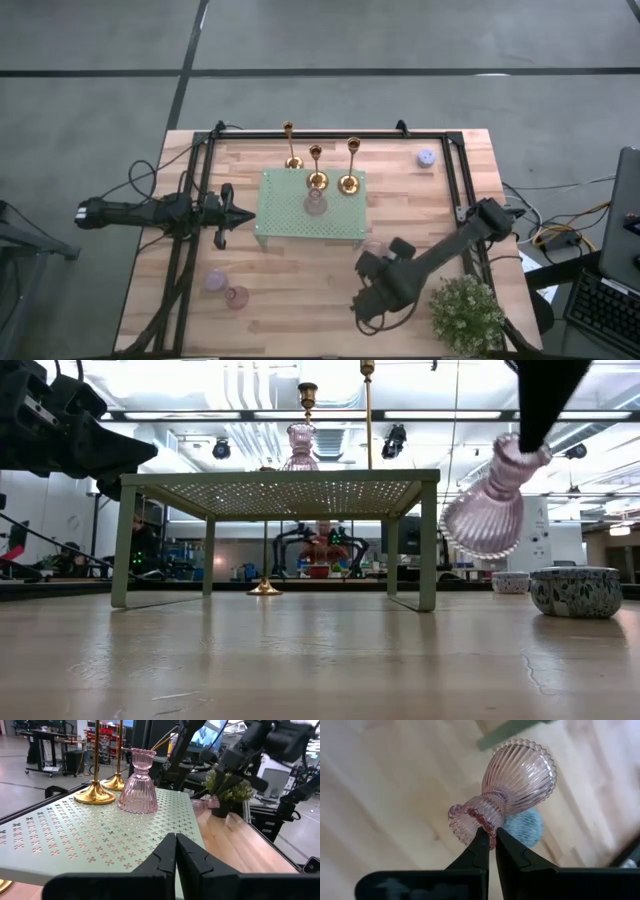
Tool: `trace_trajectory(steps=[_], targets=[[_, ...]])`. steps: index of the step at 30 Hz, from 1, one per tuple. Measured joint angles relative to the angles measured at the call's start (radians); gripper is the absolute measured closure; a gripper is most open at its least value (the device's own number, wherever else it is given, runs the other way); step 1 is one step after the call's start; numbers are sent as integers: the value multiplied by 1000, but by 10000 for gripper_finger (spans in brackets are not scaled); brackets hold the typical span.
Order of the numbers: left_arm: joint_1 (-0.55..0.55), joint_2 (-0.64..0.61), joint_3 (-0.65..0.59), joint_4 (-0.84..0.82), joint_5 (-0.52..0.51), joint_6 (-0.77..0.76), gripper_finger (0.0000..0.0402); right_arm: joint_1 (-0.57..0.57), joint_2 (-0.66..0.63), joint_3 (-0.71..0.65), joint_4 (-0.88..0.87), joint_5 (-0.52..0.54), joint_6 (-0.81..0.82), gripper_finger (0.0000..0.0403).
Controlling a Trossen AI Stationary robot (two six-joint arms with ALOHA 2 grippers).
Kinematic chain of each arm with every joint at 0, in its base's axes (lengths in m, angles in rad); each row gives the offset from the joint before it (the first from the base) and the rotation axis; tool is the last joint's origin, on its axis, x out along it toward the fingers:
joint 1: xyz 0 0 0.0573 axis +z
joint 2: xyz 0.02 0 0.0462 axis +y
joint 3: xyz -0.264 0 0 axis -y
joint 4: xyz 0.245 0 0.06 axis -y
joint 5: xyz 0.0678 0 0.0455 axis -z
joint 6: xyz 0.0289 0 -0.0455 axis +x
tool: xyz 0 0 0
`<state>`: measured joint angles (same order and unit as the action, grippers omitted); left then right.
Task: Pick & Place candle stick holders
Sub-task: Put the right transparent glass candle holder on the shelf aligned with the other transparent glass candle holder
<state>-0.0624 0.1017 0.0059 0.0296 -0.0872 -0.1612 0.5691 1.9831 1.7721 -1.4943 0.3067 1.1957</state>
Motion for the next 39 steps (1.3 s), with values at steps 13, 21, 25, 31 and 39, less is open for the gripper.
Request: trace_trajectory(steps=[13,21,25,31,39], targets=[[0,0,0,0,0,0,388,-101,-118,-1,61,-173,-143,395],[0,0,0,0,0,0,388,-184,-152,-1,59,-349,-258,395],[0,0,0,0,0,0,388,-221,-175,2,66,-416,-319,395],[0,0,0,0,0,0,388,-277,-214,33,38,-476,-365,395],[0,0,0,0,0,0,388,-381,-306,61,11,-502,-344,395]])
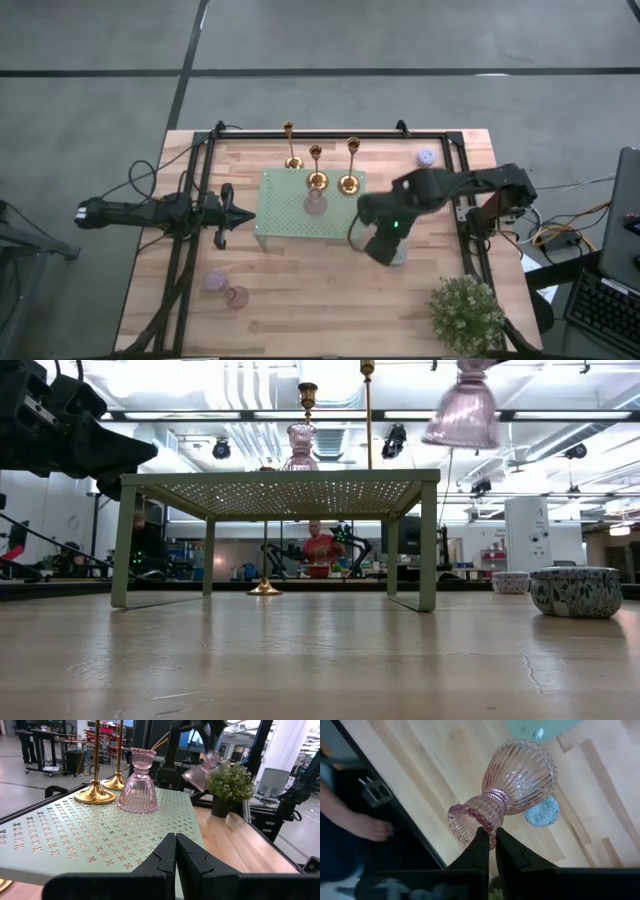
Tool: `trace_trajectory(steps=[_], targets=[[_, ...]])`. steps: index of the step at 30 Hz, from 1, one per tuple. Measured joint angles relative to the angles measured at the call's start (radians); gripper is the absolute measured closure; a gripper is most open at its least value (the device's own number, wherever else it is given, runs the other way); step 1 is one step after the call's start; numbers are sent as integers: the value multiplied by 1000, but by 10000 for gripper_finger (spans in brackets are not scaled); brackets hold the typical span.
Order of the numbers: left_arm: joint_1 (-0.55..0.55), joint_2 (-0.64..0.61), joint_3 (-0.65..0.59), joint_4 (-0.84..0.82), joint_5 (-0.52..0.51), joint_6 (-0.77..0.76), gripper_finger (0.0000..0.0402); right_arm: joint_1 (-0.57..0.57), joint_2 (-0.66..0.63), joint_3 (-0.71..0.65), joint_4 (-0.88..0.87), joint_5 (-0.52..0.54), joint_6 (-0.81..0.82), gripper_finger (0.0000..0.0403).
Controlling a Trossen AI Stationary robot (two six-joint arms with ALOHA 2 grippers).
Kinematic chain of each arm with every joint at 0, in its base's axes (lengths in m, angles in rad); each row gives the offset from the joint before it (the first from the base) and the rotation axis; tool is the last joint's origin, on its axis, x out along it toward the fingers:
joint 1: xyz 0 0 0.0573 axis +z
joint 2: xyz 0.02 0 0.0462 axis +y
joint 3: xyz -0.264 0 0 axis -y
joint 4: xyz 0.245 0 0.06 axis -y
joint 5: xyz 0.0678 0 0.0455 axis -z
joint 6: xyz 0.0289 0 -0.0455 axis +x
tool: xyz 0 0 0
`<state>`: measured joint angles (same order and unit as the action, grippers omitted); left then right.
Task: Pick & Place candle stick holders
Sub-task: Put the right transparent glass candle holder on the shelf aligned with the other transparent glass candle holder
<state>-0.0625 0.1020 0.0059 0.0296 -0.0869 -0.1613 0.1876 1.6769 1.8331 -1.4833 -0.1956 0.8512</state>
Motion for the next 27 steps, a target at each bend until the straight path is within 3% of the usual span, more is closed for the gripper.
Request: trace_trajectory(steps=[8,14,27], targets=[[0,0,0,0,0,0,388,-154,-42,44,18,-3,116,395],[0,0,0,0,0,0,388,-255,-41,24,165,-124,138,395],[0,0,0,0,0,0,388,-342,-40,-87,217,-203,201,394]])
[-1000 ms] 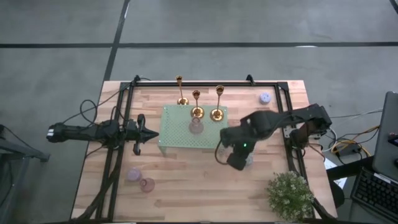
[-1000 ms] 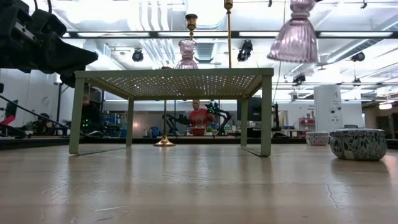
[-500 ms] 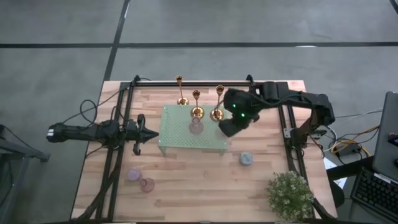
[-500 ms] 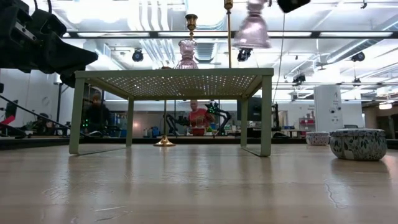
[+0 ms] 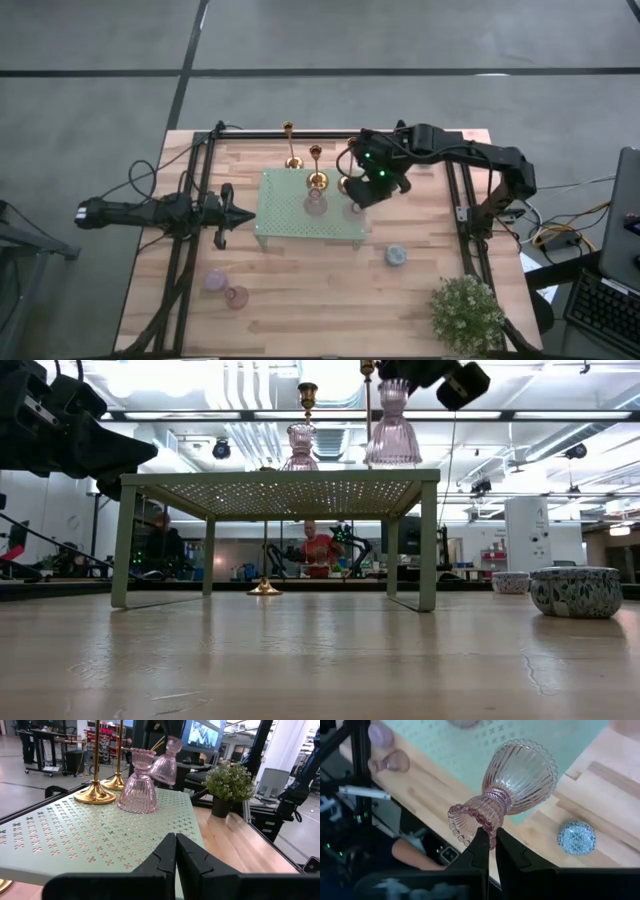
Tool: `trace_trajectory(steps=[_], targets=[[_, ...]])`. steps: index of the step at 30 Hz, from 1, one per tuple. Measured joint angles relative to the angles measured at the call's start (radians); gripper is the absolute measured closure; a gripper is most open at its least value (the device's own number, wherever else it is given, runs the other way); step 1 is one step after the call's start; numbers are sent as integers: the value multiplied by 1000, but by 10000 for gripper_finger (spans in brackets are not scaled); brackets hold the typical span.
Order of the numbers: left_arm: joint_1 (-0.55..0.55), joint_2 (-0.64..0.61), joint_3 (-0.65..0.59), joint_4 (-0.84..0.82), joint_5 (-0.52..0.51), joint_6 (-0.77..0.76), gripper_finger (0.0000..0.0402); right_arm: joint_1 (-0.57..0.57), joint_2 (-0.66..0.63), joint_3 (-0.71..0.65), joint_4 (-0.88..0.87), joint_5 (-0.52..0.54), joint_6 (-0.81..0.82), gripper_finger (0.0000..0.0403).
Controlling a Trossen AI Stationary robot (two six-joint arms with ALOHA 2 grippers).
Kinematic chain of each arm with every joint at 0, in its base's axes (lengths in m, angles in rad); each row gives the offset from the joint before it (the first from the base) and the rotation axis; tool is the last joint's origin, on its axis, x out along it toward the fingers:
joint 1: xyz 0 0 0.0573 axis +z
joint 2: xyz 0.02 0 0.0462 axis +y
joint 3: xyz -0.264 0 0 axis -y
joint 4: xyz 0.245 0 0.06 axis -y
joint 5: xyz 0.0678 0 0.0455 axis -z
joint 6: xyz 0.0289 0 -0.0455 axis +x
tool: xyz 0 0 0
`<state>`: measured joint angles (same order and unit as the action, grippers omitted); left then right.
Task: Pick & Place candle stick holders
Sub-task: Put the right transparent glass candle holder on the shelf aligned with the other transparent glass candle holder
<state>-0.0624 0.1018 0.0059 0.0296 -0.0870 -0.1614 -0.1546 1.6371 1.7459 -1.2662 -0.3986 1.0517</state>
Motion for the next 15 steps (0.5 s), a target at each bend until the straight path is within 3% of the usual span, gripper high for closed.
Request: trace_trajectory(steps=[15], targets=[[0,0,0,0,0,0,388,-28,1,-88,106,-22,81,394]])
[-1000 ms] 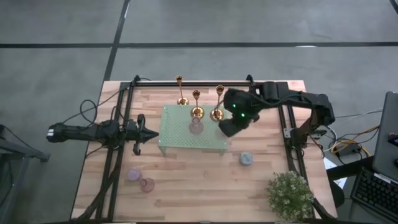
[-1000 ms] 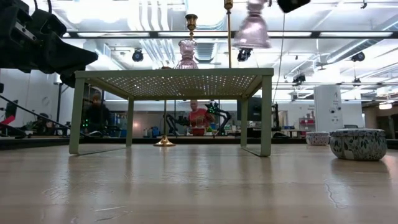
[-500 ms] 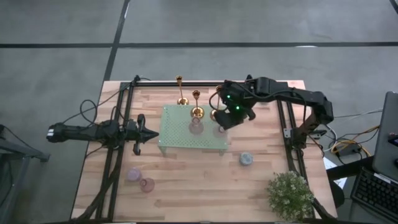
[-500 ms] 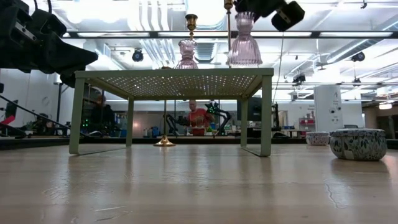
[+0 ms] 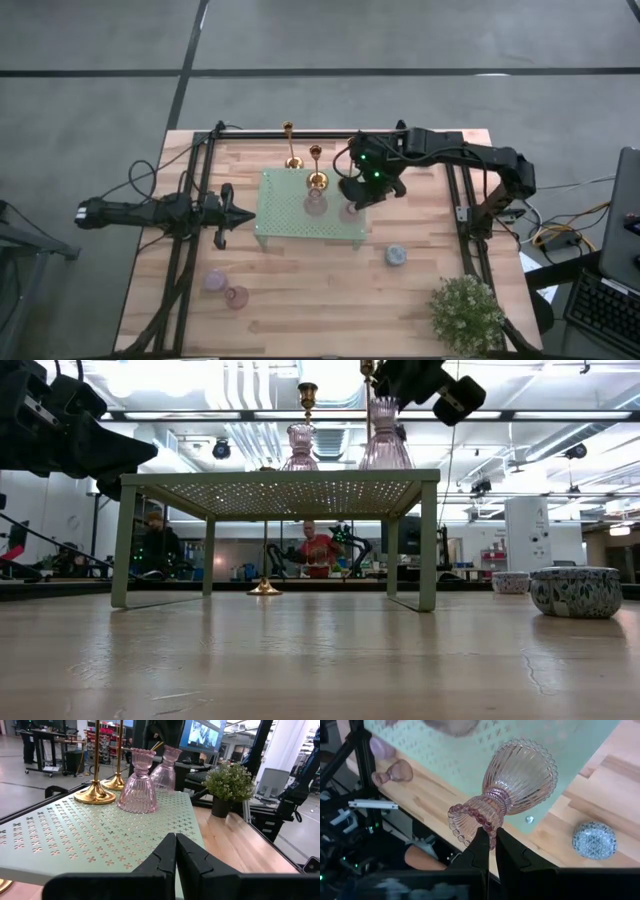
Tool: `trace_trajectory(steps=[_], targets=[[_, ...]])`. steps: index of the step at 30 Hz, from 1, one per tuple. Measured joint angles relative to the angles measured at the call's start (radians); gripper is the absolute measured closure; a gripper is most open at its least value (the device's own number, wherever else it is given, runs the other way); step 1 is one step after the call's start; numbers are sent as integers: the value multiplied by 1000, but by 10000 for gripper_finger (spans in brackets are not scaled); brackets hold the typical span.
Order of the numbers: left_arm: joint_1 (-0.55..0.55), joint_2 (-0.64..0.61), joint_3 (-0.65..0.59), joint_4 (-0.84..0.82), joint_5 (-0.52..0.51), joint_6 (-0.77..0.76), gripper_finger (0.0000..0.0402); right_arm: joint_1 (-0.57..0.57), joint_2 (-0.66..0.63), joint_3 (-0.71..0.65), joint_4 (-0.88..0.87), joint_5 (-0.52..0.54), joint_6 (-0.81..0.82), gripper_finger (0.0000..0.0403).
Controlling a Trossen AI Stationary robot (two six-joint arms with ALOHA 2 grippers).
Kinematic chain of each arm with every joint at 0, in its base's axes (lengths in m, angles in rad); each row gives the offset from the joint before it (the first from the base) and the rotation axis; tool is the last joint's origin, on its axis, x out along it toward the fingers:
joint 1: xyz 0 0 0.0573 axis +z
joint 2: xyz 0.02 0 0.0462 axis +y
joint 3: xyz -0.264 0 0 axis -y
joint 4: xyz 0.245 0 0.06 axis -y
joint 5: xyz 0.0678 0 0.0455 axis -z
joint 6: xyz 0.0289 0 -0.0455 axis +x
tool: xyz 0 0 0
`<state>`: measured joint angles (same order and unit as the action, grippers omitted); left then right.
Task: Pick & Place candle stick holders
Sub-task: Put the right transparent glass candle holder on the shelf aligned with the other transparent glass candle holder, then adjust the left purple candle holder on the shelf
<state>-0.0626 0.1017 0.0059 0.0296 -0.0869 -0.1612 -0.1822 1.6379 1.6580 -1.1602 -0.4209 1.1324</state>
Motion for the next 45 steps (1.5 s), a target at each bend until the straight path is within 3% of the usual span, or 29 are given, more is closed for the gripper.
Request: trace_trajectory(steps=[10,32,45], targets=[[0,0,0,0,0,0,388,-12,0,-53,124,3,-15,391],[0,0,0,0,0,0,388,-15,-18,-52,120,-6,-24,307],[0,0,0,0,0,0,388,16,-66,-50,80,-9,-47,309]])
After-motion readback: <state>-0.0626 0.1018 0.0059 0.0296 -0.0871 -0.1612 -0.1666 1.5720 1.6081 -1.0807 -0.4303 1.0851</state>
